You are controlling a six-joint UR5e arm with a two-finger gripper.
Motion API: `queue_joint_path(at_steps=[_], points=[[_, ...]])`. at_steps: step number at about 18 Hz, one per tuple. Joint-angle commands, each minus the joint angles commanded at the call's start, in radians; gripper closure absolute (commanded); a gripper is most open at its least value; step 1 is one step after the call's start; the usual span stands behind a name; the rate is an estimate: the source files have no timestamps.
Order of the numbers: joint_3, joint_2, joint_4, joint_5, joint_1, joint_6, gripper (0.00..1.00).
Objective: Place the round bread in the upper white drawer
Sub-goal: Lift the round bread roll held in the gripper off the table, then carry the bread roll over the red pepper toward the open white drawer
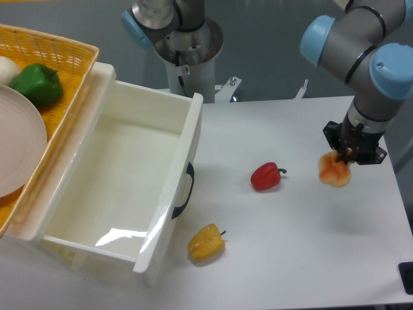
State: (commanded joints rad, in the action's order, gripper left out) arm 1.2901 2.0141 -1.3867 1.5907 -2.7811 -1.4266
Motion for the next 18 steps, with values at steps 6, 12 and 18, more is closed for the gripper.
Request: queue_joint_path(at_steps=[6, 12, 18], points=[[-0.006, -0.005, 0.008, -0.009, 0.005, -0.002, 1.0], [-0.008, -0.07, 0.009, -0.025, 0.023, 0.029, 1.0], [0.017, -0.162, 0.008, -0.101, 0.087, 0.217, 1.0]])
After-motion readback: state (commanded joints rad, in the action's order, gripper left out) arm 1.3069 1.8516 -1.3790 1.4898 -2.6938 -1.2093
